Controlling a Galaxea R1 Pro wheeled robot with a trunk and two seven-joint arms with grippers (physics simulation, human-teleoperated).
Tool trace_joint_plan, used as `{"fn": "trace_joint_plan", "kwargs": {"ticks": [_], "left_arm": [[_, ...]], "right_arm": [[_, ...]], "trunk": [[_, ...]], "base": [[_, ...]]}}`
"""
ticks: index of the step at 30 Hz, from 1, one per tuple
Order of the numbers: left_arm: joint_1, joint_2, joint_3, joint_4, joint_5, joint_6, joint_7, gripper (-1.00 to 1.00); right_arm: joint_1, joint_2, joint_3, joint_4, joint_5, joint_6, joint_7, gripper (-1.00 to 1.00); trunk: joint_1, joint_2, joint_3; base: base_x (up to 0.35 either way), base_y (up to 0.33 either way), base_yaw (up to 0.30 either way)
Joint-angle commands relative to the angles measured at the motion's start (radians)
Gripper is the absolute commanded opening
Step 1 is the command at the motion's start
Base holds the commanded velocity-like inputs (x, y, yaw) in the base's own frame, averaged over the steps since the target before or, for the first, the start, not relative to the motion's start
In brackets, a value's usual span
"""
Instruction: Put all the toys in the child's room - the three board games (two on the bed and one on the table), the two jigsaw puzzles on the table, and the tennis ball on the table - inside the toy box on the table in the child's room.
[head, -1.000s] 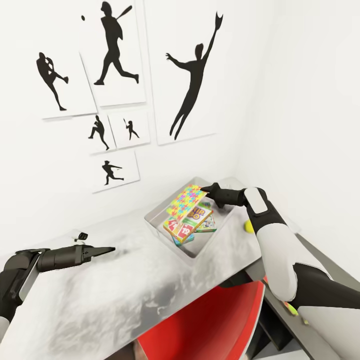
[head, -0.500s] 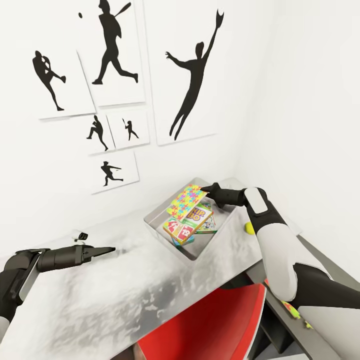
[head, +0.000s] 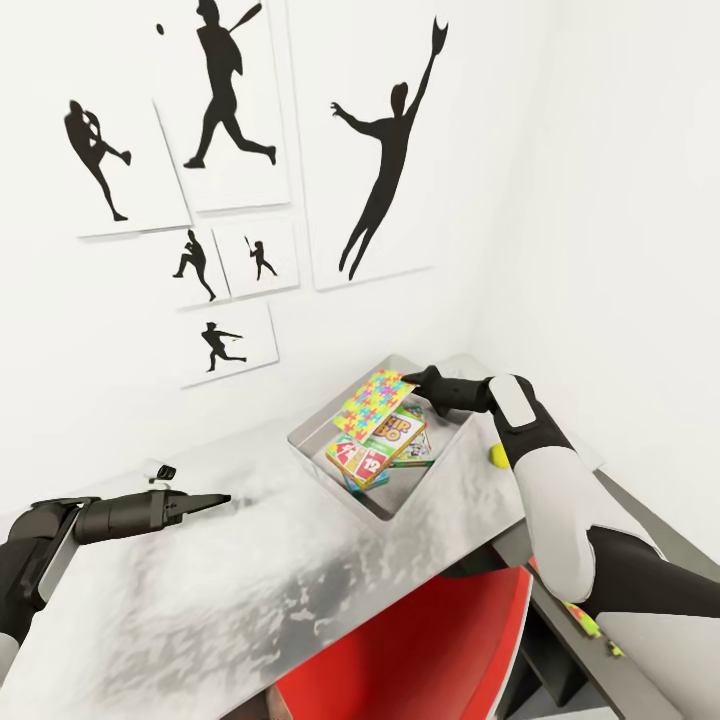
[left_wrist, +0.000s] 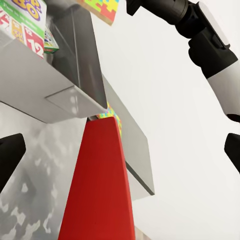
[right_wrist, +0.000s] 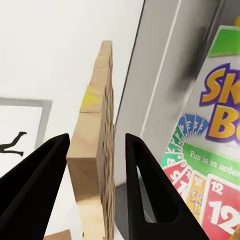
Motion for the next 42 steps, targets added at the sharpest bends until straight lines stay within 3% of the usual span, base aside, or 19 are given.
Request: {"fn": "trace_joint_plan", "kwargs": {"ticks": [1,11,20,29,42], "left_arm": [[-0.001,0.000,0.000,0.000,0.000,0.011,-0.004,1.00],[-0.001,0.000,0.000,0.000,0.000,0.011,-0.004,1.00],[-0.001,0.002,0.001,0.000,0.000,0.011,-0.005,1.00],[-0.001,0.002,0.001,0.000,0.000,0.011,-0.005,1.00],[-0.001,0.003,0.001,0.000,0.000,0.011,-0.005,1.00]], "right_arm": [[-0.001,0.002,-0.008,0.001,0.005,0.006,0.002,-1.00],[-0.001,0.003,-0.007,0.013,0.006,0.002,-0.001,-1.00],[-0.001,0.008,-0.006,0.014,0.006,-0.010,-0.044,-1.00],[-0.001,0.032,0.006,0.014,0.089,-0.010,-0.046,-1.00],[-0.002,0.040,0.020,0.012,0.097,-0.010,-0.045,-1.00]], "trunk": [[0.001,-0.002,-0.003],[0.001,-0.002,-0.018],[0.001,-0.002,-0.033],[0.001,-0.002,-0.047],[0.001,-0.002,-0.068]], "base": [[0.000,0.000,0.000],[0.000,0.000,0.000],[0.000,0.000,0.000],[0.000,0.000,0.000],[0.000,0.000,0.000]]}}
